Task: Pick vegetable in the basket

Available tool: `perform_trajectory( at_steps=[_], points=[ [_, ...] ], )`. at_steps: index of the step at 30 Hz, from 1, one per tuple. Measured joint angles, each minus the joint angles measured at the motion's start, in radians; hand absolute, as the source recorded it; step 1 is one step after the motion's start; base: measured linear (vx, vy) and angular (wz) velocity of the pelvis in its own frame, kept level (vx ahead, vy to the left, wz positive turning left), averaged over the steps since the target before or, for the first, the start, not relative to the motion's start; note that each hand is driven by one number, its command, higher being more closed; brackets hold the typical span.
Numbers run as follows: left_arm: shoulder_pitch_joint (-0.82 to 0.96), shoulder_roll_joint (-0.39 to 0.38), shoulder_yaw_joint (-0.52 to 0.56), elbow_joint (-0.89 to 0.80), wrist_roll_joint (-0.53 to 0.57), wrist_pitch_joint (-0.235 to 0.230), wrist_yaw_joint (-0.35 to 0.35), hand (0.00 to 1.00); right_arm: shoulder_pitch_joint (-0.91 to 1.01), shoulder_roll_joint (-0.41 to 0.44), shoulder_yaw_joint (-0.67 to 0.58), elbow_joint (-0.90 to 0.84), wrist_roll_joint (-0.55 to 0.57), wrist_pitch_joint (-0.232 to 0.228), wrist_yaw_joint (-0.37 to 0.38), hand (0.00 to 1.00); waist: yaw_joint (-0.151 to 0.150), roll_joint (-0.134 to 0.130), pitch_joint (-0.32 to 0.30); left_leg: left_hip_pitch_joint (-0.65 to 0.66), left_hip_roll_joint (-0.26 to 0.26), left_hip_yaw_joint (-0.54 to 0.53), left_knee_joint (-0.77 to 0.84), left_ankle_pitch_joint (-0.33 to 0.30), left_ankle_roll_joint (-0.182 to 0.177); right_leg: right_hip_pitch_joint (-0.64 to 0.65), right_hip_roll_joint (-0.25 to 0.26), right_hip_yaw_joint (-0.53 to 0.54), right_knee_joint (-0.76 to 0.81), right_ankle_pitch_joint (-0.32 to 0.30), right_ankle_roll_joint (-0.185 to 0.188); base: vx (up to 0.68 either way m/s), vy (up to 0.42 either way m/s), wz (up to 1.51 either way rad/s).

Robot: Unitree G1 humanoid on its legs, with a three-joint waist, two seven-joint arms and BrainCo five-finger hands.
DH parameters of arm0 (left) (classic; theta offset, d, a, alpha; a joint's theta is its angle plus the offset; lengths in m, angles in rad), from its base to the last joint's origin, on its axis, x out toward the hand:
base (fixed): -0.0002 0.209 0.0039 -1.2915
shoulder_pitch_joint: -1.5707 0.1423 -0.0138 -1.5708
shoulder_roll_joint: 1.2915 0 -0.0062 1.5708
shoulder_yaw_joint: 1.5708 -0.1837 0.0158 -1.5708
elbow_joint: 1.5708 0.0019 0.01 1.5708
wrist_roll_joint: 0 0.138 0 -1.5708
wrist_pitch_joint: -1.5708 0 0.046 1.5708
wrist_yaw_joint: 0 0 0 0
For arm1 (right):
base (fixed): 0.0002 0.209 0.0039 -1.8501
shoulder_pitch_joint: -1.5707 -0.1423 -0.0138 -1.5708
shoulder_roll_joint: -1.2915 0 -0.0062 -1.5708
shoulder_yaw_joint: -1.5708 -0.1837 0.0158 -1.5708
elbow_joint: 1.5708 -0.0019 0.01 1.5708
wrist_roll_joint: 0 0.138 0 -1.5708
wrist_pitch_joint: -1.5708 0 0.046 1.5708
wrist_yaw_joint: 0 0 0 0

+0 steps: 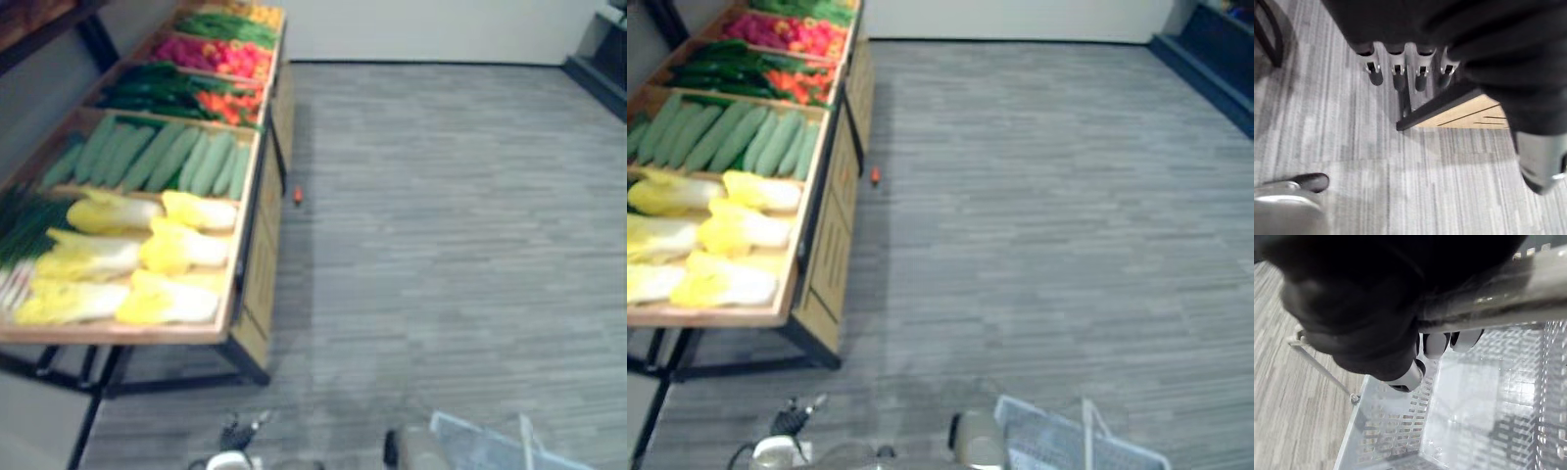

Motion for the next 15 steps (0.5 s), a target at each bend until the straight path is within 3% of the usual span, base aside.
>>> perform_trajectory(
  at_steps=[2,3,5,6,7,8,9,11,13,14,15],
  points=[
    [-0.010,-0.001,0.002,0.000,0.000,0.000,0.002,0.00,0.000,0.009,0.000,0.000,0.018,-0.001,-0.007,1.00,-0.001,0.002,0.001,0.018,0.033,-0.009,0.002,0.000,0.000,-0.017,0.004,-0.006,-0.174,0.009,-0.001,0.39,-0.212,0.28],
    [-0.024,-0.002,0.009,0.001,0.001,0.000,0.002,0.00,-0.001,0.015,-0.001,0.000,0.024,-0.003,-0.013,1.00,-0.002,0.003,0.000,0.031,0.071,-0.016,0.002,-0.005,-0.014,-0.022,0.009,0.018,-0.432,0.086,0.000,0.50,-0.337,0.48],
    [-0.030,-0.003,0.016,0.001,0.002,-0.003,0.003,0.00,-0.004,0.021,-0.007,0.000,0.024,-0.005,-0.015,1.00,-0.007,0.000,-0.002,0.039,0.101,-0.039,0.001,-0.033,-0.071,-0.021,0.010,0.069,-0.662,0.200,0.001,0.45,-0.331,0.49],
    [-0.027,0.000,0.031,0.005,0.003,-0.003,0.005,0.00,-0.006,0.033,-0.018,0.001,0.024,-0.008,-0.015,1.00,-0.009,-0.022,-0.009,0.051,0.112,-0.050,-0.003,-0.067,-0.124,-0.011,-0.009,0.100,-0.783,0.244,0.016,0.52,-0.434,0.52],
    [-0.030,0.002,0.054,0.038,0.005,-0.003,0.008,0.00,-0.016,0.042,-0.030,0.013,0.024,-0.010,-0.015,1.00,-0.011,-0.021,-0.004,0.085,0.140,-0.071,-0.007,-0.109,-0.159,-0.010,-0.009,0.096,-0.748,0.329,0.052,0.52,-0.434,0.54],
    [-0.030,-0.007,0.057,0.055,0.006,-0.003,0.007,0.00,-0.030,0.045,-0.029,0.025,0.024,-0.010,-0.015,1.00,-0.018,-0.004,-0.004,0.087,0.161,-0.072,0.003,-0.112,-0.165,-0.031,0.002,0.090,-0.679,0.329,0.051,0.49,-0.445,0.68],
    [-0.025,-0.029,0.063,0.078,0.006,-0.004,0.007,0.00,-0.037,0.050,-0.029,0.032,0.024,-0.011,-0.016,1.00,-0.022,0.009,-0.005,0.083,0.181,-0.090,0.060,-0.101,-0.163,-0.070,0.010,0.094,-0.514,0.290,-0.006,0.36,-0.355,0.54],
    [-0.006,-0.063,0.092,0.076,0.000,-0.014,0.007,0.00,-0.033,0.033,-0.032,0.033,0.024,-0.011,-0.020,1.00,-0.019,0.050,-0.022,0.046,0.222,-0.126,0.164,-0.087,-0.182,-0.069,0.021,0.058,-0.432,0.209,-0.035,0.48,-0.445,0.47],
    [0.010,-0.075,0.109,0.075,-0.001,-0.023,0.006,0.00,-0.038,0.009,-0.027,0.032,0.024,-0.013,-0.016,1.00,-0.020,0.073,-0.027,-0.049,0.253,-0.170,0.361,-0.015,-0.206,-0.025,0.039,0.016,-0.426,0.164,-0.047,0.38,-0.333,0.40],
    [0.016,-0.076,0.119,0.075,-0.002,-0.022,0.005,0.00,-0.044,-0.001,-0.023,0.033,0.024,-0.013,-0.013,1.00,-0.019,0.090,-0.021,-0.115,0.276,-0.175,0.516,0.097,-0.218,0.041,0.055,-0.006,-0.461,0.146,-0.059,0.35,-0.254,0.37],
    [0.030,-0.080,0.120,0.075,-0.002,-0.023,0.005,0.00,-0.050,-0.010,0.011,0.032,0.023,-0.012,-0.013,1.00,-0.011,0.095,-0.008,-0.185,0.309,-0.154,0.678,0.142,-0.212,0.122,0.076,-0.023,-0.528,0.141,-0.069,0.36,-0.237,0.30]
  ],
)
